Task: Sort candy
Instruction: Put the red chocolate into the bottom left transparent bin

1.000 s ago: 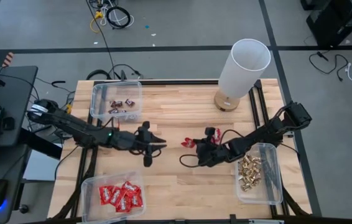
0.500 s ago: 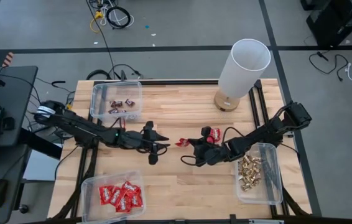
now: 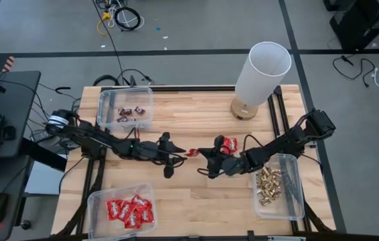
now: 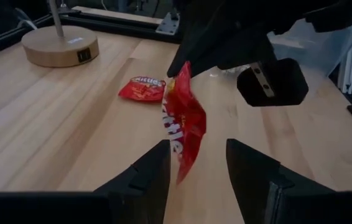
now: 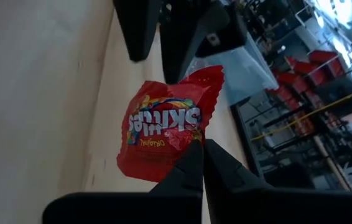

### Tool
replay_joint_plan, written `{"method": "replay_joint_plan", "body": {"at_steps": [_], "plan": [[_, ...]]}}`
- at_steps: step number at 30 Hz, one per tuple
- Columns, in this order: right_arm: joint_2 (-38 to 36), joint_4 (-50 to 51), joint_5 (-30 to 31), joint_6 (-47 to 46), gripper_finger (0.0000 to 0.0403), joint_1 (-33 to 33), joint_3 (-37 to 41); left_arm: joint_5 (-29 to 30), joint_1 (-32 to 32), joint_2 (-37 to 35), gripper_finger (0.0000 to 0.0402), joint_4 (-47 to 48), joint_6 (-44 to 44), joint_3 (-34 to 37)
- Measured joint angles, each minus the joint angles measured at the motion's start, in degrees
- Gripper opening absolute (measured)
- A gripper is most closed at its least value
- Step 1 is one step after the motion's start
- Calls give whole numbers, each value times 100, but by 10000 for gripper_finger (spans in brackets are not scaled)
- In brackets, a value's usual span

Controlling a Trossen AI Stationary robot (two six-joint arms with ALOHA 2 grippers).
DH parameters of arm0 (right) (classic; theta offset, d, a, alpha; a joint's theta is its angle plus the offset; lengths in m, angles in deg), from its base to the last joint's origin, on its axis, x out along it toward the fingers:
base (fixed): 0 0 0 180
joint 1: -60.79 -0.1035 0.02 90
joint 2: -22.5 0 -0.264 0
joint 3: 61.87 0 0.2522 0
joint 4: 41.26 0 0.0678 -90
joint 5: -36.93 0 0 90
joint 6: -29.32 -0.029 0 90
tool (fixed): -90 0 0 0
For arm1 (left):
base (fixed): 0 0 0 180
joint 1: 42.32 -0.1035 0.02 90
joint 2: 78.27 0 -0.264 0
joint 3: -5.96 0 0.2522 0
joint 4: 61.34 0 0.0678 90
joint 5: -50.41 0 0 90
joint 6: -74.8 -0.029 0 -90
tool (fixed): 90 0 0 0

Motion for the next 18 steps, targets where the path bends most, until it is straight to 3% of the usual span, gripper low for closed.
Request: {"method": "replay_joint_plan", "body": {"at_steps": [18], "plan": [[0,-624,-1,671,0,7,0,4,-214,96,152,-103,-42,0]]}}
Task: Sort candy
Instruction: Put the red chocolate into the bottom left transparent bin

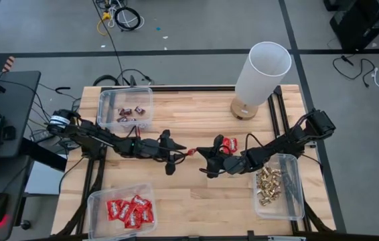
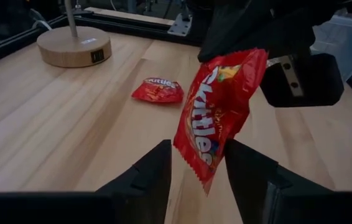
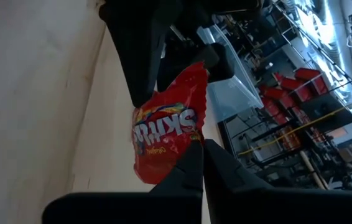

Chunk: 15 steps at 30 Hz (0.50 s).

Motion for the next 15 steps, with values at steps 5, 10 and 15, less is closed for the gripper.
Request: {"method": "replay_joint_plan", "body": {"at_steps": [5,10,15], "plan": [[0,2,66,-14,0,0,0,17,2,0,105,-5,-129,0],[0,11,98,-215,0,6,0,298,2,0,12,-46,-137,0],[0,206,187,-1067,3,20,0,550,2,0,3,-31,-277,-2]]}}
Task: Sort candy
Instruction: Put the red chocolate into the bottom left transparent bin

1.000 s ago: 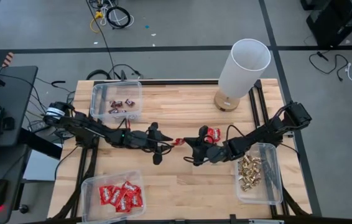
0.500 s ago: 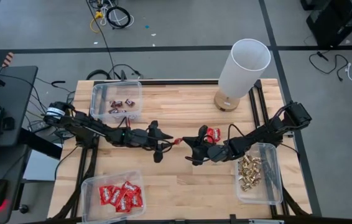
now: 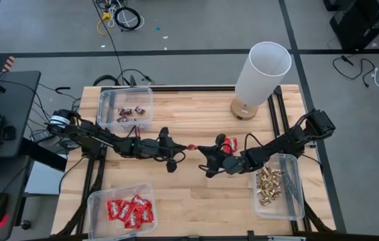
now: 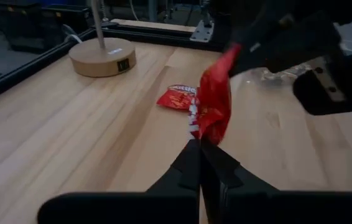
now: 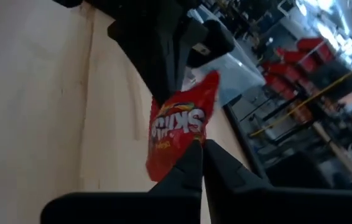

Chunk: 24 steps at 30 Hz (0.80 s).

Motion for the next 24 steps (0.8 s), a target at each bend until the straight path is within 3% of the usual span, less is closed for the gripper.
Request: {"method": "replay_joint_plan", "body": {"at_steps": [11,15,19,24], "plan": [[0,13,65,-952,36,19,0,847,2,0,1,283,22,-4],[-21,29,214,-954,45,44,0,848,28,-12,1,95,2,-4],[-249,18,664,-883,45,46,2,601,209,-335,0,107,-90,-57],[-691,58,696,-846,45,87,11,603,617,-1202,0,613,-280,-59]]}}
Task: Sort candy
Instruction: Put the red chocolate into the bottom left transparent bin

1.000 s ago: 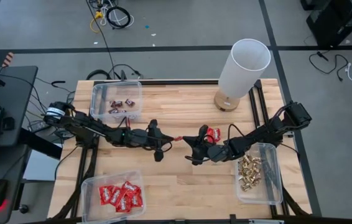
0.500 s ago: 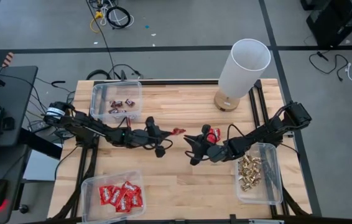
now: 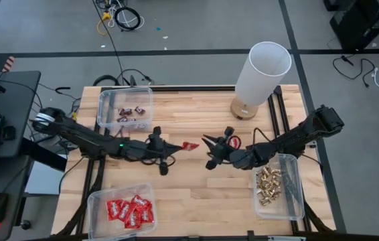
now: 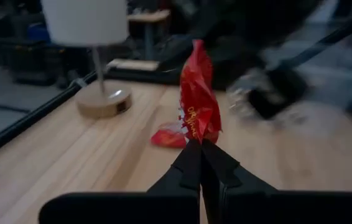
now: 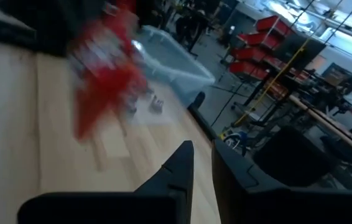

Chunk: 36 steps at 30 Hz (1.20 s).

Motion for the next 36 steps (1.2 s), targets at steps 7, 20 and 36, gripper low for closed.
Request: {"method": "replay_joint_plan", "body": {"at_steps": [7,20,36], "plan": [[-769,254,-331,76,44,6,0,-8,926,-1254,0,580,-205,2],[-1374,714,-1941,-577,45,473,0,-447,2799,-1311,0,5776,1881,-2357],[-1012,817,-2911,-794,43,914,4,-550,4067,-1041,0,8810,4508,-4400]]}}
